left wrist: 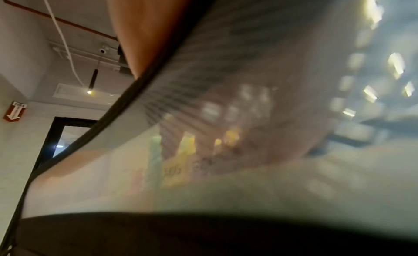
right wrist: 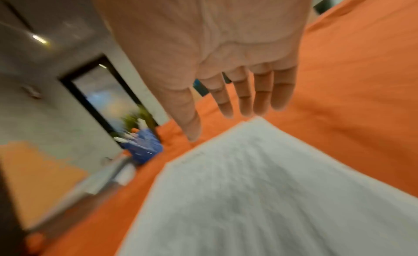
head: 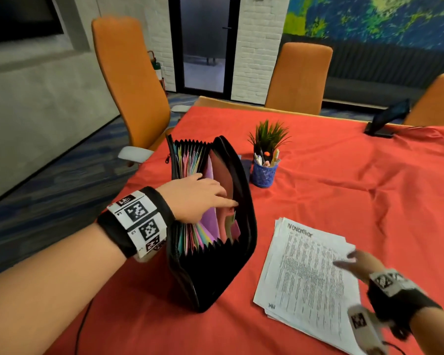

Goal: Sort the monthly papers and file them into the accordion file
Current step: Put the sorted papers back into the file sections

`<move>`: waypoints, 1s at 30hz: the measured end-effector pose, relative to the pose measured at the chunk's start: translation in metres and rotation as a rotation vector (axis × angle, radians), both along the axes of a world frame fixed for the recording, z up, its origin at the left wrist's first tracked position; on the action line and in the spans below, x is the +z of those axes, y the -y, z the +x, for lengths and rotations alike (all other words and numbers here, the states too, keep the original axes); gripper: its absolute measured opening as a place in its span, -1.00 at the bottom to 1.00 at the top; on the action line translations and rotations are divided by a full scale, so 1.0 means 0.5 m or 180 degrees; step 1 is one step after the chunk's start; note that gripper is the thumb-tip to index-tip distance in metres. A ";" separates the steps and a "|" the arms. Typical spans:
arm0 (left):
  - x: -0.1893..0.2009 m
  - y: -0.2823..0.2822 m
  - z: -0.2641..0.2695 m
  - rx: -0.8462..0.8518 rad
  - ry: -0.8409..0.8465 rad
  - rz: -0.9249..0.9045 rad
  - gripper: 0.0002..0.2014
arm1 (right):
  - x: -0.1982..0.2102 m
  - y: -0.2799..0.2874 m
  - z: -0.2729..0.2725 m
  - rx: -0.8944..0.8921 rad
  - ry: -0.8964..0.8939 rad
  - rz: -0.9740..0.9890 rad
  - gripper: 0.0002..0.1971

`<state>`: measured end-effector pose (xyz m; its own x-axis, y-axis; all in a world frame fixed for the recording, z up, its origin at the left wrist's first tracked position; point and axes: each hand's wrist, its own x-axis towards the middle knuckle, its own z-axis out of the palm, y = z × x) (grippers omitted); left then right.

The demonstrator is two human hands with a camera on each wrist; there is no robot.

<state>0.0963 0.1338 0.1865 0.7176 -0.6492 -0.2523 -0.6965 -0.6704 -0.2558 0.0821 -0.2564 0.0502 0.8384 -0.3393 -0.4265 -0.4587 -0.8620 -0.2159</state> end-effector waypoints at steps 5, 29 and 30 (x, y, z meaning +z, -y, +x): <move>-0.002 0.009 0.013 0.0033 -0.0040 -0.0582 -0.33 | -0.143 0.039 -0.089 -0.0698 -0.0615 0.0126 0.17; -0.012 0.014 0.028 0.0641 -0.0335 -0.1065 -0.57 | -0.163 -0.013 -0.127 -0.0104 0.0296 -0.0501 -0.76; -0.010 0.018 0.028 0.0645 -0.0330 -0.1058 -0.58 | -0.160 -0.019 -0.124 -0.0192 0.0282 -0.0509 -0.73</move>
<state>0.1102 0.1251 0.1813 0.8212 -0.5556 -0.1302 -0.5524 -0.8312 0.0628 0.0201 -0.2468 -0.0298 0.8464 -0.4476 -0.2886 -0.4958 -0.8601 -0.1201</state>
